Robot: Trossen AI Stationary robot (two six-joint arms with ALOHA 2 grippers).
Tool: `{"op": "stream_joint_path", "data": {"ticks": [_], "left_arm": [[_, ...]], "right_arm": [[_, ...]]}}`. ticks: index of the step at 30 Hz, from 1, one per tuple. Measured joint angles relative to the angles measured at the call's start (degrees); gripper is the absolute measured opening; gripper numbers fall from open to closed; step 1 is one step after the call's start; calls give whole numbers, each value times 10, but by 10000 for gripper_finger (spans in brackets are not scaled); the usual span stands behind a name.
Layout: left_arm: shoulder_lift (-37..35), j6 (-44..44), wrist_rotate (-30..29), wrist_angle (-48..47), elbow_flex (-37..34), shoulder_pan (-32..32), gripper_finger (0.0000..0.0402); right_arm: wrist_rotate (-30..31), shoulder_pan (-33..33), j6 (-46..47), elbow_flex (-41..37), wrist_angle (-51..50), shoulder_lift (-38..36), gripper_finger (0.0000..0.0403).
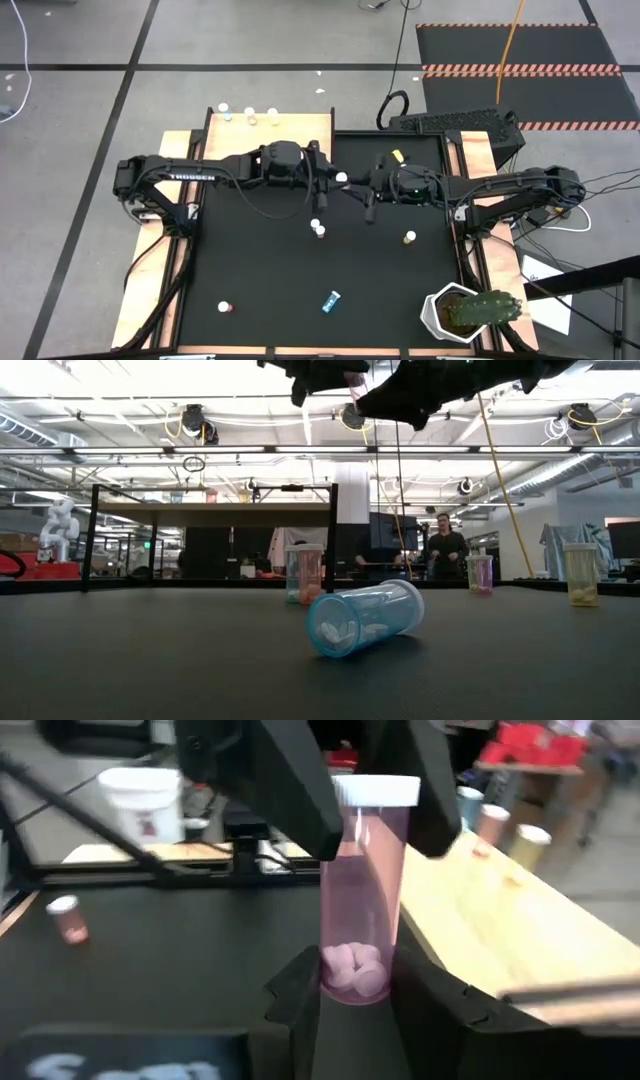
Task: Pick and place medicine bottles onto shelf by color
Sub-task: Put the bottom pink pill bottle on the shelf, then put the top pink pill bottle on the shelf
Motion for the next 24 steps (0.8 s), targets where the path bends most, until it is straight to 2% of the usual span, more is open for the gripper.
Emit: {"op": "stream_joint_path", "data": {"ticks": [4, 8, 11, 16, 19, 24], "left_arm": [[-8, -4, 0, -3, 0, 22, 143], [-26, -18, 0, -17, 0, 62, 123], [-42, -22, 1, -30, 1, 94, 103], [-60, -28, 36, -47, -1, 122, 81], [-76, -32, 39, -51, 2, 123, 77], [-105, -18, 35, -152, 1, 122, 99]], "right_arm": [[16, -23, 41, 0, -40, 0, 162], [13, -38, 86, 0, -56, 0, 215], [-1, -42, 72, 0, -25, 0, 237], [-6, -42, 63, 0, -3, -6, 222], [-34, -43, 79, 0, -43, -15, 208], [-99, -23, 60, 0, -140, 6, 208]]}}
